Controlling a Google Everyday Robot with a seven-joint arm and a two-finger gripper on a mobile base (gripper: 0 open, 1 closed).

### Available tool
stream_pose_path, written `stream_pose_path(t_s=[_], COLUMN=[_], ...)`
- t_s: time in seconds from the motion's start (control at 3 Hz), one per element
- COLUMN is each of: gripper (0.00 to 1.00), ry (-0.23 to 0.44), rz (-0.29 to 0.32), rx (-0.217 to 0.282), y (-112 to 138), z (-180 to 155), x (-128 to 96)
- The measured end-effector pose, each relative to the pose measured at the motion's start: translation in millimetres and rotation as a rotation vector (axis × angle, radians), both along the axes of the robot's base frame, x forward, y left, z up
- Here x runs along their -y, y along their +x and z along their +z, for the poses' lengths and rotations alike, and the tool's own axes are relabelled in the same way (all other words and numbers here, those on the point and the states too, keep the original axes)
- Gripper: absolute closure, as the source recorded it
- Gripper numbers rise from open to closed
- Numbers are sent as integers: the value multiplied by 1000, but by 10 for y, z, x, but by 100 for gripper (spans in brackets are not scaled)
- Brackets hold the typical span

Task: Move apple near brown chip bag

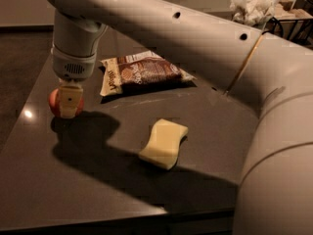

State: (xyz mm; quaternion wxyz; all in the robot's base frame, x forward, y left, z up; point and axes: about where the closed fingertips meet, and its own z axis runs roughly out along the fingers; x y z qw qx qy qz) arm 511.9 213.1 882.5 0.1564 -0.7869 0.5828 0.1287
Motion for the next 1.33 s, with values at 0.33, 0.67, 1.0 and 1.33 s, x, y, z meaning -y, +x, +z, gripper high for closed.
stream_pose_path(t_s=[0.33,0.67,1.0,1.33], gripper=[100,100,100,100], ry=[2,-12,-24,-36], rz=[-75,-153,-211,-248], rx=[28,45,48,47], y=[282,491,571,604], z=[121,137,81,0], x=[485,981,1437,1752])
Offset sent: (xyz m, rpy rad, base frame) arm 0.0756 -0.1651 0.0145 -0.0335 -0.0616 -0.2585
